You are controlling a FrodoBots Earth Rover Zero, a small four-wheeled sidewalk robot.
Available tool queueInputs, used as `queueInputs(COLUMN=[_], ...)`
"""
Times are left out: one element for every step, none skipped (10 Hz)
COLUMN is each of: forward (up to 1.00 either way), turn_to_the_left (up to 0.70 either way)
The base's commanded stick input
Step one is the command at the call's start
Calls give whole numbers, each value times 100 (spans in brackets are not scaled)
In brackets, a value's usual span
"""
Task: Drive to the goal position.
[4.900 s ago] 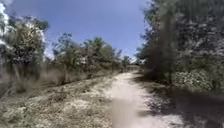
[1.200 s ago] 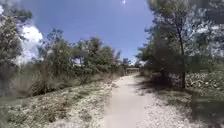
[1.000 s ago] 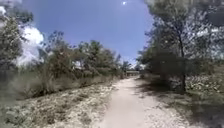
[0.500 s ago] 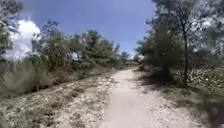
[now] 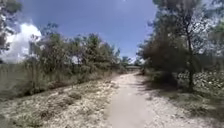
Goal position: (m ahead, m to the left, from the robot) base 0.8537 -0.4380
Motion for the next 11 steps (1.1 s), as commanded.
queueInputs(forward=[50, 50, 50, 50, 50, 50, 50, 50, 50, 50, 50], turn_to_the_left=[0, 0, 0, 0, 0, 0, 0, 0, 0, 0, 0])
